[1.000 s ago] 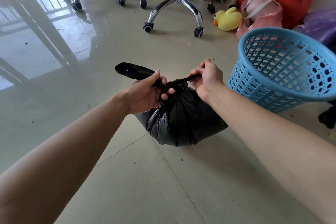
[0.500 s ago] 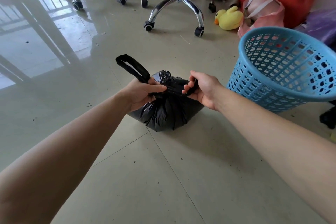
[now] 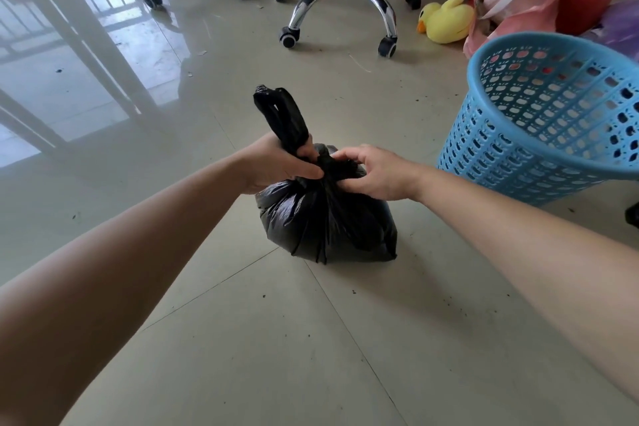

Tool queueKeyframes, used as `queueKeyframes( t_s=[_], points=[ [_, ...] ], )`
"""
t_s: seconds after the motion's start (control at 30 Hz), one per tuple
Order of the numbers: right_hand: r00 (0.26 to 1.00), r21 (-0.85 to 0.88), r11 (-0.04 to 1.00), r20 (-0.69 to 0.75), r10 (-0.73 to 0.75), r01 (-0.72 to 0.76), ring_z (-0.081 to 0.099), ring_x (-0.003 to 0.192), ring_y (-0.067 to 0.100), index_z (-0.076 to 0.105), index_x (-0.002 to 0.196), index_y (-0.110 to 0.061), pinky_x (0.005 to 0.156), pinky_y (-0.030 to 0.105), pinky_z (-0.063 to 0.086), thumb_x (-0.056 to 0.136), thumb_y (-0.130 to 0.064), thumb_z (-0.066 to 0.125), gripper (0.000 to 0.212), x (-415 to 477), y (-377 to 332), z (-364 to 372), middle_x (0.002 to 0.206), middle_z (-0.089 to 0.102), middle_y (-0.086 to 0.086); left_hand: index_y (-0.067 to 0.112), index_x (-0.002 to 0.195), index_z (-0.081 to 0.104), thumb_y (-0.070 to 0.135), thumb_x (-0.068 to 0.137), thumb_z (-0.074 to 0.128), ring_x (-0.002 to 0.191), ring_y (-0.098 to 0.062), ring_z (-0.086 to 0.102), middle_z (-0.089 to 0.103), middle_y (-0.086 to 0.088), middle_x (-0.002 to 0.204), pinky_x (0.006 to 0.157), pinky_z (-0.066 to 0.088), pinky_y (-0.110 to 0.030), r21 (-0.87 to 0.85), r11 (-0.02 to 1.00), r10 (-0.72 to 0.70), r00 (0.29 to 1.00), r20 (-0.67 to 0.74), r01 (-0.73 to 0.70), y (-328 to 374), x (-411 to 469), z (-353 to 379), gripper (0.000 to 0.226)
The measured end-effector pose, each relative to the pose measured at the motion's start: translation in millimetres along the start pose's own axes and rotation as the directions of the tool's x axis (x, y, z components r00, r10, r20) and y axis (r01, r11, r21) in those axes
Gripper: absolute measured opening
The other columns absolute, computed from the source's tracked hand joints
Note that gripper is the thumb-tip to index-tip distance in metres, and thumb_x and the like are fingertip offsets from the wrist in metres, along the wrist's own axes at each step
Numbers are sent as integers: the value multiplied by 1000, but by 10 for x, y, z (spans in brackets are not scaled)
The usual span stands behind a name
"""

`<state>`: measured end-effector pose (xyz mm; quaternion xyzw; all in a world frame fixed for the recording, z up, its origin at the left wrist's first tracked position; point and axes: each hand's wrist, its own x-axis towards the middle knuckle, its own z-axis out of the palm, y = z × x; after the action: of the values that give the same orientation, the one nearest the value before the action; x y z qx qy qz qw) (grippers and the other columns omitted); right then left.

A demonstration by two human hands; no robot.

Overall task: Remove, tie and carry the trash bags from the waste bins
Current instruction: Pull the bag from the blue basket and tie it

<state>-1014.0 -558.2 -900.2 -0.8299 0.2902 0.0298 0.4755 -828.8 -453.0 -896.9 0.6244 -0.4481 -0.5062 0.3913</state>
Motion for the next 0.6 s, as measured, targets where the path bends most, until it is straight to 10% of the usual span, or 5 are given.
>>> queueKeyframes(
  t_s=[0.33,0.6],
  points=[
    [986,-159,987,-166,5,-32,58,100,14,66,116,-26,87,25,41,93,-35,65,24,68,109,123,106,64,-5,15,72,51,11,72,72,62,-15,51,55,2,67,61,43,-23,288,949,101,745,-659,127,-203,62,214,21],
    [964,-100,992,-263,46,-75,55,102,14,66,116,-25,91,26,42,89,-36,70,29,5,158,121,109,62,-3,24,91,73,4,85,60,70,-18,60,71,-7,92,50,41,-23,-324,928,-323,825,-464,182,-117,108,314,25]
  ],
)
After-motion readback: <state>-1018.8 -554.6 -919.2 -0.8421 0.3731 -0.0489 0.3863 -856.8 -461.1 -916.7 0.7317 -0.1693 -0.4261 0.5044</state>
